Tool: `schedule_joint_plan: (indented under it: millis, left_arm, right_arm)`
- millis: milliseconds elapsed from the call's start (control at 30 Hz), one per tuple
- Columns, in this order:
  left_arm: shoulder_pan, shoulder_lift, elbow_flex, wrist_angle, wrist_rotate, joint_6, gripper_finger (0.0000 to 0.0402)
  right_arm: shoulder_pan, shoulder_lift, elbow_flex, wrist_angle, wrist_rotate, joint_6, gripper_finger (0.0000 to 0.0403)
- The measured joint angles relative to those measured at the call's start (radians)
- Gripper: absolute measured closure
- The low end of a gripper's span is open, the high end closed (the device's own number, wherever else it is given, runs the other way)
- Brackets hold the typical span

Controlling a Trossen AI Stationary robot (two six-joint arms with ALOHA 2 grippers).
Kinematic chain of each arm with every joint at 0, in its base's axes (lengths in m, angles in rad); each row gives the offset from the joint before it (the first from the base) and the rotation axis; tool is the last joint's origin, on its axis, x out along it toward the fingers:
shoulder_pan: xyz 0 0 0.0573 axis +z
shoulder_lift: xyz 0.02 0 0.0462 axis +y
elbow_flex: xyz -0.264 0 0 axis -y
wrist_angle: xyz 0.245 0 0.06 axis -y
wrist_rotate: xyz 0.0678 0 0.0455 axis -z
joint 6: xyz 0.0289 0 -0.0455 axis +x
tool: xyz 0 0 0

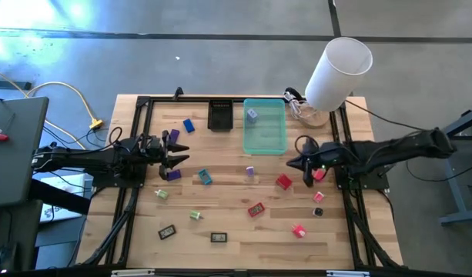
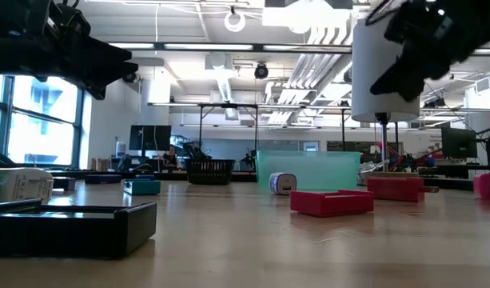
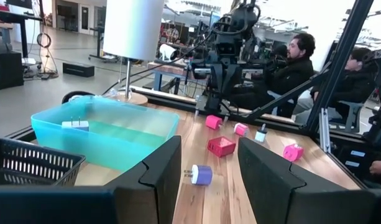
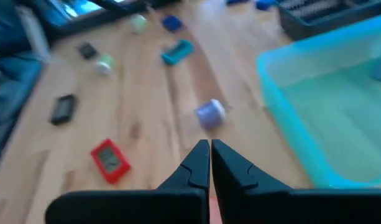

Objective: Pick & Place Office items
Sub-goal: Put the bottom violet digital timer into the black bin

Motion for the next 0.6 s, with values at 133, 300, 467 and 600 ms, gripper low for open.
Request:
schedule_joint_plan:
  millis: [133,300,467,600]
  left_arm:
    - [0.0,0.0,0.0,-0.008,0.0,0.0,0.0248]
    - [0.0,0.0,0.0,-0.008,0.0,0.002,0.0248]
    - [0.007,0.0,0.0,-0.016,0.0,0.01,0.0248]
    - [0.007,0.0,0.0,-0.075,0.0,0.009,0.0248]
  right_arm:
    - [-0.027,-0.056,-0.157,0.214,-0.091,-0.042,0.04]
    - [-0.049,-0.124,-0.28,0.338,-0.097,-0.09,0.04]
    - [-0.066,-0.156,-0.35,0.389,-0.12,-0.088,0.04]
    - [-0.066,-0.161,-0.35,0.359,-0.107,-0.087,0.04]
